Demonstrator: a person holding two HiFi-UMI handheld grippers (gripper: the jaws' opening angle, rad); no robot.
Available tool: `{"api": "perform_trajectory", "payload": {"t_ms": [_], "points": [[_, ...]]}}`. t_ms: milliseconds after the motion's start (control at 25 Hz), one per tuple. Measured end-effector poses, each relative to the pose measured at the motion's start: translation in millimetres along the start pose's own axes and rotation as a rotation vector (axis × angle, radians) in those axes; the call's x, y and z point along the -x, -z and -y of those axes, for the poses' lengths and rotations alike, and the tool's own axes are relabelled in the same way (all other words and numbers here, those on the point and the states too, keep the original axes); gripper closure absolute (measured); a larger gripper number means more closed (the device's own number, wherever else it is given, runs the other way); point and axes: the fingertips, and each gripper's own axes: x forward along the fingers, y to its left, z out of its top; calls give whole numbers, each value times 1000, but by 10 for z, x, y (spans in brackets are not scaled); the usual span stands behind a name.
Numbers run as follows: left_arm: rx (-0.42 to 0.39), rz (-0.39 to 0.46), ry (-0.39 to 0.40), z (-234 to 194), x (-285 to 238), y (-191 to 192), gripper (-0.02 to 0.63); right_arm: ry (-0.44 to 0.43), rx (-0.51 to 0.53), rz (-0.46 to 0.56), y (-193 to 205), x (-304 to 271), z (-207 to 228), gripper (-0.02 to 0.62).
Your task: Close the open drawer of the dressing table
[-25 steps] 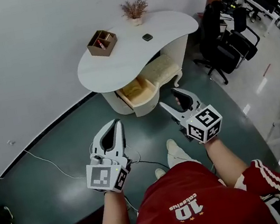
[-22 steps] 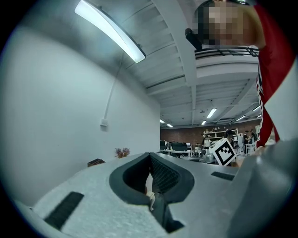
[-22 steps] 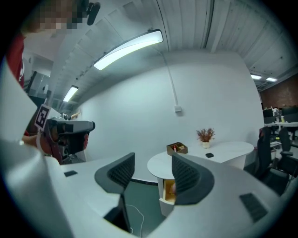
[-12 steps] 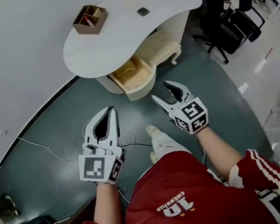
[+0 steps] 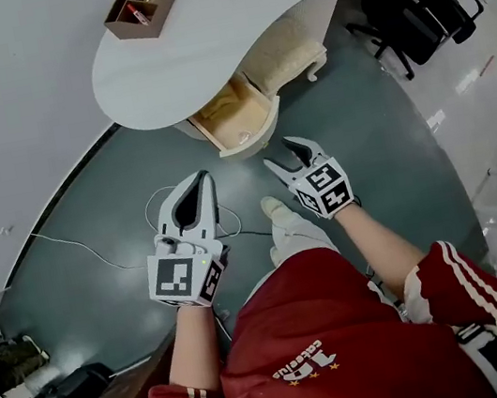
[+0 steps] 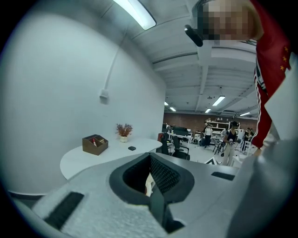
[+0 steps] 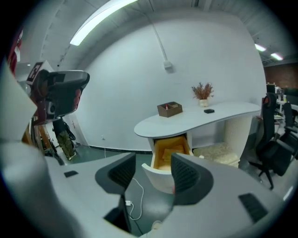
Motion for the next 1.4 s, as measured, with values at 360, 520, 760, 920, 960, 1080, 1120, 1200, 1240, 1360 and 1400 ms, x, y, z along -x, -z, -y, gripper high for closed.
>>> {"api": "perform_trajectory", "payload": {"t_ms": [360, 520, 760, 920, 960, 1080, 1120, 1200, 1240, 1360, 1400], "points": [[18, -92, -14, -282, -439, 455, 604, 26, 40, -143, 781, -782, 353, 370], [-32, -141, -18, -369, -539, 540, 604, 59, 1, -202, 1082, -1007, 547, 375], [-43, -192, 6, -422, -657, 645, 604, 55, -5, -297, 1443, -1283, 581, 380], [-19, -218, 19, -425, -781, 731, 604, 50, -26, -337, 1645, -1434, 629, 383], [4, -224, 15, -441, -822, 776, 604, 49, -30, -345, 1681, -1469, 646, 383], [67, -249, -6, -526, -953, 953, 604, 57, -63, -358, 1771, -1559, 699, 385], [86, -255, -15, -567, -997, 1021, 604, 58, -69, -365, 1808, -1596, 716, 390], [134, -262, -46, -665, -1066, 1146, 604, 48, -50, -388, 1889, -1683, 740, 391], [164, -262, -62, -702, -1092, 1188, 604, 39, -27, -403, 1924, -1717, 755, 394], [215, -255, -58, -674, -1155, 1205, 604, 29, 3, -446, 2035, -1737, 776, 410], [222, -253, -50, -656, -1167, 1187, 604, 31, -2, -454, 2065, -1741, 776, 417]]}}
